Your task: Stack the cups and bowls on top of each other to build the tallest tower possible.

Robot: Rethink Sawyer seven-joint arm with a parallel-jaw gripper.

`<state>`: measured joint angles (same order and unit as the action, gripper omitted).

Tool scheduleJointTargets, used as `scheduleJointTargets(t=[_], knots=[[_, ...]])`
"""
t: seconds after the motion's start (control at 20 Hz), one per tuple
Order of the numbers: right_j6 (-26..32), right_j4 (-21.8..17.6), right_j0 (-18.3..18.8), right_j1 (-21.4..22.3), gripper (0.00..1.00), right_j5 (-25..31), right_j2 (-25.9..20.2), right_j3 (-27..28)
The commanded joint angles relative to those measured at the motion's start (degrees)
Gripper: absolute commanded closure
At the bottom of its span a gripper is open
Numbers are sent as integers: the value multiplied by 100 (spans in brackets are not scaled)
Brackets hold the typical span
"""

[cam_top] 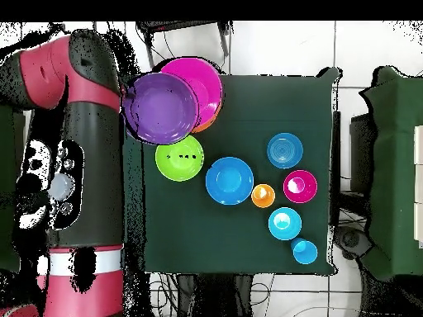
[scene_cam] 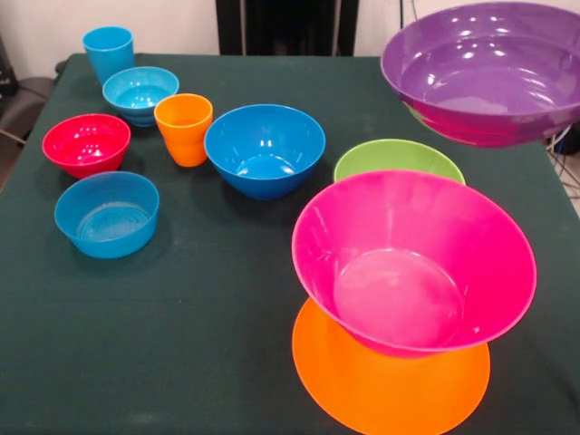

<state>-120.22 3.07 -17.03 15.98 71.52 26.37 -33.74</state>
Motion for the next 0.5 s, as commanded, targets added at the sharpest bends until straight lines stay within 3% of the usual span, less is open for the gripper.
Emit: scheduleJointTargets(t=[0.05, 0.5], knots=[[2035, -468, 159, -573, 100, 738, -503, 872], [2280, -318, 274, -985, 100, 1129, -246, 1696]])
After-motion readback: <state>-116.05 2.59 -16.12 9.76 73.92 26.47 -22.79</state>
